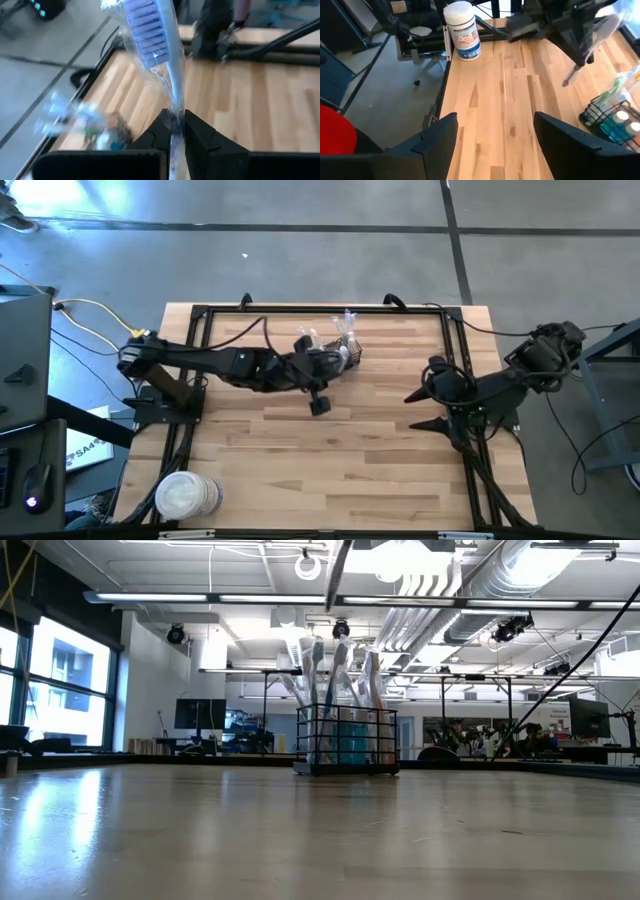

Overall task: Pick & Place toothbrushing station
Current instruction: Put the purple toothbrush into the mesh organizer

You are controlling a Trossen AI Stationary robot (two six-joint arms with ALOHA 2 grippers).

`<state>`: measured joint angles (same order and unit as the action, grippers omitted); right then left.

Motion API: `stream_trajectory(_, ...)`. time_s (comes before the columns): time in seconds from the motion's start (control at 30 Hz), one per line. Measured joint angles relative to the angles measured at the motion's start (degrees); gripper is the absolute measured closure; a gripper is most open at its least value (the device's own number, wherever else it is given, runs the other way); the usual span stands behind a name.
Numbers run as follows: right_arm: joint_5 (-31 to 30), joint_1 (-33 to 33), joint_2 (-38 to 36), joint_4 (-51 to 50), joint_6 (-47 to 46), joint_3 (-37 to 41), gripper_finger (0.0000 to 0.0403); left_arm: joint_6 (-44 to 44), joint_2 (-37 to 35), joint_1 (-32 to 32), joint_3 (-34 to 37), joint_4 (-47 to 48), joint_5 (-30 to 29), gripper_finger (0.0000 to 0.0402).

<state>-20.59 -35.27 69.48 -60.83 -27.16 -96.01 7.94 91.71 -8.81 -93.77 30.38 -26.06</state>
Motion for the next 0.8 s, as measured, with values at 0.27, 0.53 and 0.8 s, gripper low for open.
stream_trajectory(0.27, -2.00, -0.16, -0.07, -3.11, -0.11, -0.06, 0.0148, -2.14, -7.22, 5.49, 18.32, -17.91, 1.49, 0.0380)
stream_trajectory(0.53, -3.59, 3.80, -0.93, -3.78, 0.81, -0.04, 0.0148, -4.63, -8.24, 11.22, 30.89, -33.25, 1.51, 0.0380)
stream_trajectory(0.8, -3.30, 7.54, -1.71, -3.77, 3.41, -0.07, 0.0148, -4.68, -8.14, 16.93, 34.71, -38.76, 6.76, 0.0380)
